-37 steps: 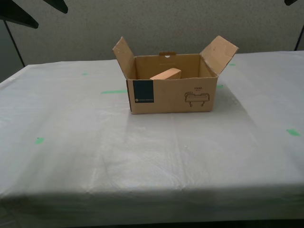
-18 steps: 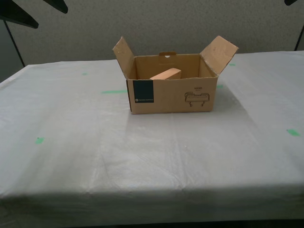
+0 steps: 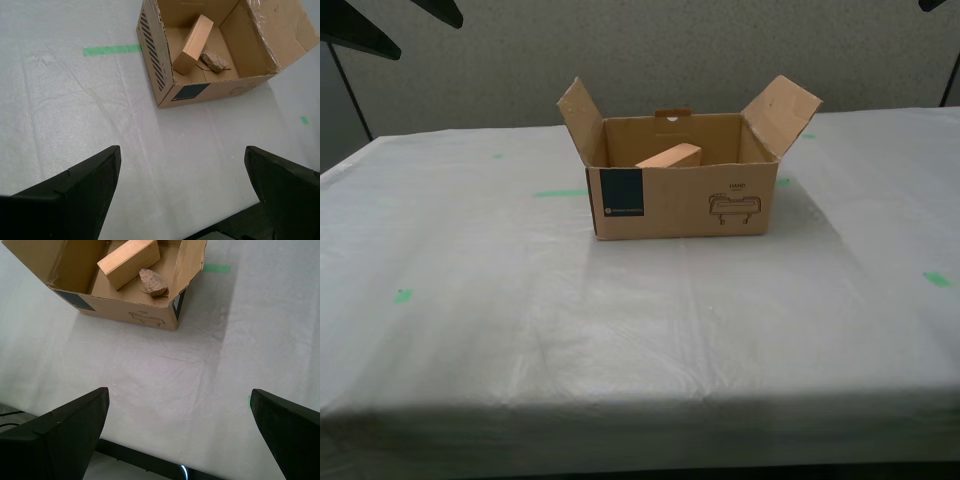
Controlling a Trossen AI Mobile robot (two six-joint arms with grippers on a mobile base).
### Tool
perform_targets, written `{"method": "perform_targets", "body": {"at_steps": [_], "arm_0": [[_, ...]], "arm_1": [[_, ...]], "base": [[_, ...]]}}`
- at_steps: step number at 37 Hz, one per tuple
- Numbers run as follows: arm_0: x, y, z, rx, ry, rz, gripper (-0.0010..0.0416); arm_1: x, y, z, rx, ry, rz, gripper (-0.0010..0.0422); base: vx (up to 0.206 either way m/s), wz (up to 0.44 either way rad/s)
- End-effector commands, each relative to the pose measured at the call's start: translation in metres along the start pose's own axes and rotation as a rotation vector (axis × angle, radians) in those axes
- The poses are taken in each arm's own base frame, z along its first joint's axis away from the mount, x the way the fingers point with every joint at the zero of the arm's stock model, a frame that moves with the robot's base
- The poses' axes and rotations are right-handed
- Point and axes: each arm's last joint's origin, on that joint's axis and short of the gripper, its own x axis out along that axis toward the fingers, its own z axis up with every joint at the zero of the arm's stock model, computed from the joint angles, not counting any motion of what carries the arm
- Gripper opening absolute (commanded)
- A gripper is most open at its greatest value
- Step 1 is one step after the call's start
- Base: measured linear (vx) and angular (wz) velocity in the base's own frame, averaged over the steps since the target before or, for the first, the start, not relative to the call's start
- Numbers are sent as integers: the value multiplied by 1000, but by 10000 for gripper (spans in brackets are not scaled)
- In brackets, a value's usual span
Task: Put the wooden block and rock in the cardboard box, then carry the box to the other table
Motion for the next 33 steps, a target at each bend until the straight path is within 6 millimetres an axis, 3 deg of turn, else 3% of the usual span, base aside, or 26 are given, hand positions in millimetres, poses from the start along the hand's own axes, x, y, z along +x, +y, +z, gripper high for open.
{"method": "perform_targets", "body": {"at_steps": [1, 33], "arm_0": [[0, 0, 0, 1, -1, 2, 393], [0, 0, 0, 0, -1, 2, 393]], "arm_1": [[0, 0, 0, 3, -1, -3, 336], [0, 0, 0, 3, -1, -3, 336]], "base": [[0, 0], [0, 0]]}}
